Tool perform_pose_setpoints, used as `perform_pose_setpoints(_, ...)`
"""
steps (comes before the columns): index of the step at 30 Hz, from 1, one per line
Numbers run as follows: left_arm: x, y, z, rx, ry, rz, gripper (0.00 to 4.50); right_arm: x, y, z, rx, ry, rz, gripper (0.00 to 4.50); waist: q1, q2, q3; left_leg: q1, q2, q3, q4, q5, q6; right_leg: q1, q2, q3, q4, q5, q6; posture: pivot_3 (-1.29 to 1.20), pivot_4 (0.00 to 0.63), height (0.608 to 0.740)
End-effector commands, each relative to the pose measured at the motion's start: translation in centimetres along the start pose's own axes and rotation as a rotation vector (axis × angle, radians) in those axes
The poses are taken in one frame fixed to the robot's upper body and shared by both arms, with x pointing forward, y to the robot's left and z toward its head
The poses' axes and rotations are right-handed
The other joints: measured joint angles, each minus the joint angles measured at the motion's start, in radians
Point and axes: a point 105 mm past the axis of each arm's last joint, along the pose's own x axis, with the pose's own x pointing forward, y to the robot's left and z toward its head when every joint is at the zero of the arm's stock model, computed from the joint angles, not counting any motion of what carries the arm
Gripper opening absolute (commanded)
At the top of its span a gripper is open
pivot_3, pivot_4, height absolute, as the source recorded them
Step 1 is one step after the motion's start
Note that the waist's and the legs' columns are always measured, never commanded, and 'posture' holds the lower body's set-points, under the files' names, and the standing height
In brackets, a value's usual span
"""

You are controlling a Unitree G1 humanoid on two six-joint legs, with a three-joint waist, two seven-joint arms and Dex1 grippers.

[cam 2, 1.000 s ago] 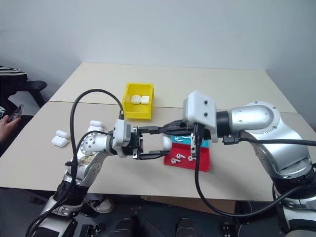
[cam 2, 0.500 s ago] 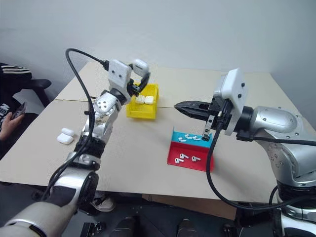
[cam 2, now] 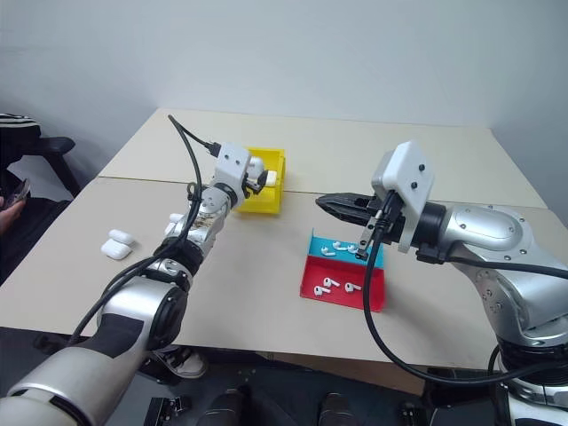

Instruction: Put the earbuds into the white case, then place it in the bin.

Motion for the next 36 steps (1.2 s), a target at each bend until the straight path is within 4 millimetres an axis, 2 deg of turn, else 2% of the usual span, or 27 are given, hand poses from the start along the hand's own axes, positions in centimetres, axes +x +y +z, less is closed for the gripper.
perform_pose_setpoints(1,0.3,0.6,2.8,0.037,-0.096,0.036,4.44,0.0,-0.3,0.3,-0.054,0.019,-0.033,0.0,0.0,0.0,0.0,0.0,0.0,0.0,0.0,0.0,-0.001,0.0,0.0,0.0,0.0,0.0,0.0,0.0,0.15,0.74)
perform_pose_setpoints(7,0.1,1.1,4.6,0.03,-0.174,0.038,4.44,-0.1,-0.4,-0.1,-0.066,0.046,-0.035,0.0,0.002,0.0,0.0,0.0,0.0,0.0,0.0,0.001,-0.001,0.0,0.0,0.0,0.0,-0.001,-0.005,0.0,0.15,0.74)
perform_pose_setpoints(10,-1.2,0.4,5.7,-0.038,-0.256,-0.141,4.44,-0.5,-0.4,-0.2,-0.078,0.059,-0.027,0.0,0.002,0.0,0.0,0.0,0.0,0.0,0.0,0.001,-0.001,0.0,0.0,0.0,0.0,-0.001,-0.005,0.0,0.15,0.74)
perform_pose_setpoints(12,-3.6,-0.7,6.0,-0.121,-0.286,-0.364,4.44,-1.1,-0.5,-0.5,-0.085,0.078,-0.017,0.0,-0.008,0.0,0.0,0.0,0.0,0.0,-0.001,0.001,-0.001,0.0,0.0,0.0,0.0,-0.001,-0.005,0.0,0.15,0.74)
perform_pose_setpoints(15,-8.6,-1.6,6.2,-0.146,-0.351,-0.566,4.44,-2.4,-0.1,-1.8,-0.126,0.148,0.04,0.0,-0.021,0.001,0.0,0.001,0.001,0.0,-0.005,0.001,-0.001,0.0,0.0,0.0,0.0,-0.001,-0.005,0.0,0.15,0.74)
perform_pose_setpoints(19,-13.6,-2.1,4.8,-0.104,-0.292,-0.684,4.44,-3.9,0.2,-2.9,-0.124,0.188,0.096,0.0,-0.024,0.001,0.0,0.003,0.001,0.0,-0.005,0.006,0.006,-0.001,0.001,0.0,0.003,-0.001,-0.004,0.0,0.15,0.74)
perform_pose_setpoints(23,-18.1,-1.5,3.2,-0.065,-0.187,-0.76,4.44,-5.7,0.4,-4.5,-0.133,0.269,0.13,0.0,-0.026,0.001,0.0,0.007,0.001,0.001,-0.001,0.001,-0.001,0.005,0.0,0.001,0.001,-0.003,-0.01,0.0,0.15,0.74)
perform_pose_setpoints(29,-22.5,1.3,1.5,-0.037,-0.028,-0.769,4.44,-8.6,0.9,-5.7,-0.173,0.323,0.179,0.0,-0.034,0.001,0.0,0.009,0.002,0.002,0.003,0.001,-0.002,0.007,-0.002,0.0,-0.001,-0.003,-0.011,0.0,0.15,0.74)
perform_pose_setpoints(31,-23.7,2.1,1.5,-0.042,0.0,-0.77,4.44,-9.6,1.0,-5.9,-0.218,0.333,0.193,0.0,-0.046,0.001,-0.001,0.007,0.002,0.003,0.006,0.0,-0.002,0.006,-0.003,0.0,-0.004,-0.003,-0.011,0.0,0.15,0.74)
perform_pose_setpoints(33,-24.6,2.5,1.8,-0.046,0.014,-0.778,4.44,-10.4,1.0,-5.9,-0.24,0.341,0.2,0.0,-0.053,0.004,-0.002,0.005,0.004,0.002,0.006,0.0,-0.001,0.006,-0.003,-0.003,-0.016,-0.003,-0.011,0.0,0.15,0.74)
perform_pose_setpoints(36,-25.4,3.0,2.3,-0.03,0.03,-0.777,4.44,-11.4,0.6,-5.9,-0.253,0.364,0.207,0.0,-0.068,0.004,-0.002,-0.001,0.005,0.005,0.006,0.0,0.0,0.009,-0.004,-0.004,-0.023,-0.003,-0.012,0.0,0.15,0.74)
